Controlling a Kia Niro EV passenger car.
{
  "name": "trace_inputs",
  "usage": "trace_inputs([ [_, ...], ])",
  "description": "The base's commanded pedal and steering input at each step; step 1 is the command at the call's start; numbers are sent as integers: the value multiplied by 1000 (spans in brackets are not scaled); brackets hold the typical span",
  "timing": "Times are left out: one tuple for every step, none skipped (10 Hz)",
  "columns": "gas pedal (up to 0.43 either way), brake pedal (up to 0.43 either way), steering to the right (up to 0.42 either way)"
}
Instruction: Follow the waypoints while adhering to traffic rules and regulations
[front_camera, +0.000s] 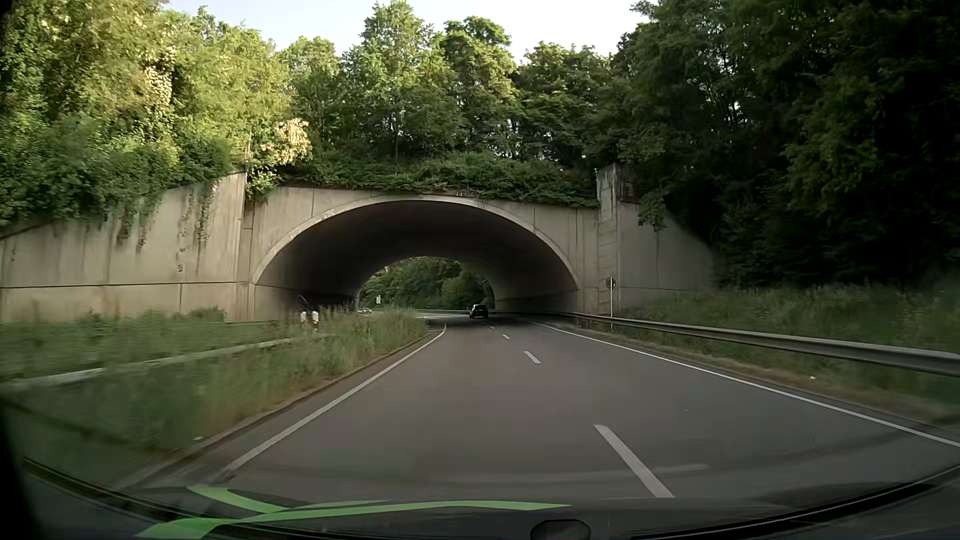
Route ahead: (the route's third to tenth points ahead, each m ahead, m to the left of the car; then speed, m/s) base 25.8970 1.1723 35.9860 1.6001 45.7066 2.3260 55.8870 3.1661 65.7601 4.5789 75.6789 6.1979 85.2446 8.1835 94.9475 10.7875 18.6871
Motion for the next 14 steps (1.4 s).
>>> trace_inputs([
  [409,0,2],
  [409,0,1],
  [409,0,1],
  [409,0,0],
  [409,0,-3],
  [409,0,-7],
  [378,0,-10],
  [350,0,-15],
  [350,0,-16],
  [350,0,-15],
  [350,0,-16],
  [350,0,-16],
  [350,0,-16],
  [350,0,-15],
])
